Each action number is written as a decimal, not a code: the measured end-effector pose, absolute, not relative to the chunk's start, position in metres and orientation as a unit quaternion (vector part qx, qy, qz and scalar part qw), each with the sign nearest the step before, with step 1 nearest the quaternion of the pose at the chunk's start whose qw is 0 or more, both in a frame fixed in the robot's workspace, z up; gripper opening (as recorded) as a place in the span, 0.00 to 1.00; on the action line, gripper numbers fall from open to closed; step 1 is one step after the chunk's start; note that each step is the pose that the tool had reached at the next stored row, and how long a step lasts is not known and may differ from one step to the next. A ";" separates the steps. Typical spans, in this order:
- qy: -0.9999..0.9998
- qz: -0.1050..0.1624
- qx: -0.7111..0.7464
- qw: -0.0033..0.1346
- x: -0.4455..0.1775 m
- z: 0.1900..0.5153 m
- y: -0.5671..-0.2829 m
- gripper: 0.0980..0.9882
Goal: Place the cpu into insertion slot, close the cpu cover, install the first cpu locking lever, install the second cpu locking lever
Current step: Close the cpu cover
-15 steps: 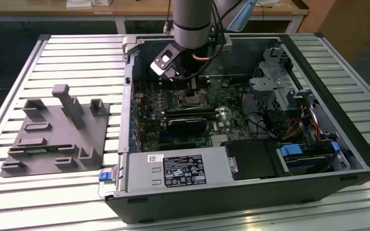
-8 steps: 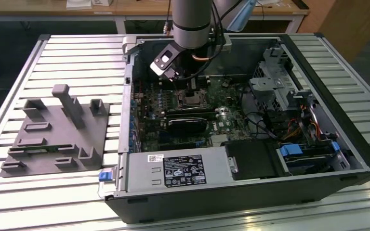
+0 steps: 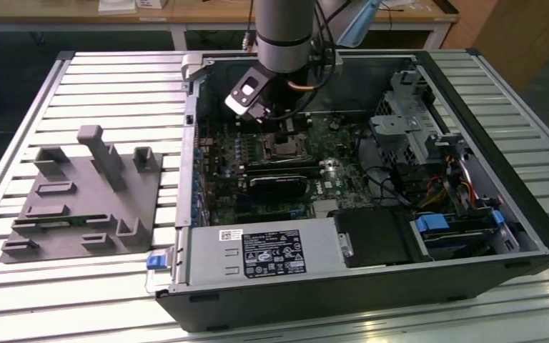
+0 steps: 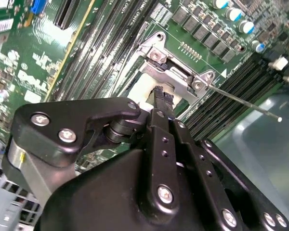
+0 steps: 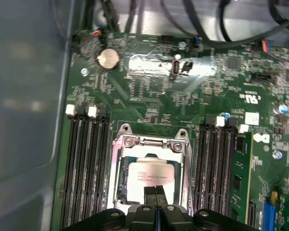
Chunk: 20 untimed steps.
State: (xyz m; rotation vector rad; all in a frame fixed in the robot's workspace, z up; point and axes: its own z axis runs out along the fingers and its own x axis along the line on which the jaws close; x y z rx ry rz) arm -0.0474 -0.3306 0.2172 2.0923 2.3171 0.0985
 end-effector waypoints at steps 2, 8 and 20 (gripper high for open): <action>0.754 0.032 0.656 0.009 -0.047 0.217 -0.331 0.01; 0.789 0.031 0.614 0.007 -0.047 0.217 -0.331 0.01; 0.851 0.031 0.524 0.005 -0.047 0.216 -0.331 0.01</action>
